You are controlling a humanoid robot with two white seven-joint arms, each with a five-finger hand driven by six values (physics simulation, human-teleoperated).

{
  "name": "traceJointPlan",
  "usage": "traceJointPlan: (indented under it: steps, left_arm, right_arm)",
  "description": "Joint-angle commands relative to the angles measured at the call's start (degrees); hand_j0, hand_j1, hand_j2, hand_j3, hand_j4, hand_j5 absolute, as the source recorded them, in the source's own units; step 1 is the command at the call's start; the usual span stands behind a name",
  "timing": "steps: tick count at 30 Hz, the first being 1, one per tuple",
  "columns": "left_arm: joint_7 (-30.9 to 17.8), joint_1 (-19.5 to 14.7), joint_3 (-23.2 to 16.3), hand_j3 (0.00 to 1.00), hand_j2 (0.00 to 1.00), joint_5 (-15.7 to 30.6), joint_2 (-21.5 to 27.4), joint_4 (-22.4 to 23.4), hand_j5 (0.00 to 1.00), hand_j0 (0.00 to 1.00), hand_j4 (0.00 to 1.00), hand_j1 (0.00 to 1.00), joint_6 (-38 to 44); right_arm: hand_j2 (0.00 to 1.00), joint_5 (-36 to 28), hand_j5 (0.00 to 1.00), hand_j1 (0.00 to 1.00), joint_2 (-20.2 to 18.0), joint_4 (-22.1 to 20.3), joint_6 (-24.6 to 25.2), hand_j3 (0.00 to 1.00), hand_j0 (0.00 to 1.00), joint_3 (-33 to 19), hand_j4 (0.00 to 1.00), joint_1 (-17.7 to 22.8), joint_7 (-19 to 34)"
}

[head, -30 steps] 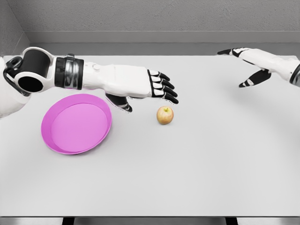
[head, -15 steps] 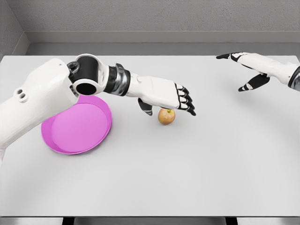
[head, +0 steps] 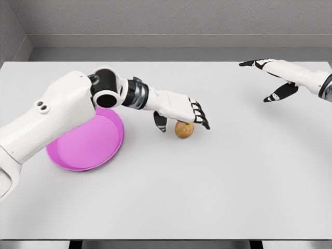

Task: Put the apple on the plate with both arms

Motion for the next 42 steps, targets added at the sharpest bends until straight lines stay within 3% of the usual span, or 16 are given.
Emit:
traceJointPlan:
  steps: [1, 15, 19, 23, 42]
  left_arm:
    - [0.06, 0.0, -0.81, 1.0, 1.0, 0.23, -0.08, 0.26, 1.0, 1.0, 1.0, 1.0, 0.14]
    - [0.23, -0.18, -1.16, 1.0, 1.0, -1.44, -2.36, 4.75, 1.0, 1.0, 1.0, 1.0, 0.14]
    - [0.23, -0.18, -1.16, 0.88, 0.88, -2.75, -2.45, 4.75, 0.88, 0.88, 0.88, 0.88, 0.14]
    - [0.23, -0.18, -1.17, 0.84, 0.84, -2.76, -2.54, 4.75, 0.84, 0.84, 0.84, 0.84, 0.14]
    - [0.23, -0.18, -2.4, 0.84, 0.84, -4.95, -3.51, 5.18, 0.84, 0.84, 0.84, 0.84, 0.14]
  right_arm:
    - [1.0, -0.42, 1.0, 1.0, -0.05, -0.12, 0.16, 1.0, 1.0, -0.04, 1.0, 0.0, -0.03]
    - [1.0, -0.42, 1.0, 1.0, -0.05, -0.03, 0.16, 1.0, 1.0, -0.04, 1.0, 0.09, -0.03]
    - [1.0, -0.42, 1.0, 1.0, -0.05, -0.12, 0.16, 1.0, 1.0, -0.04, 1.0, 0.44, -0.03]
    - [1.0, -0.42, 1.0, 1.0, -0.05, -0.12, 0.16, 1.0, 1.0, -0.04, 1.0, 0.53, -0.03]
    - [1.0, -0.42, 1.0, 1.0, -0.05, -0.12, 0.16, 1.0, 1.0, -0.04, 1.0, 0.53, -0.03]
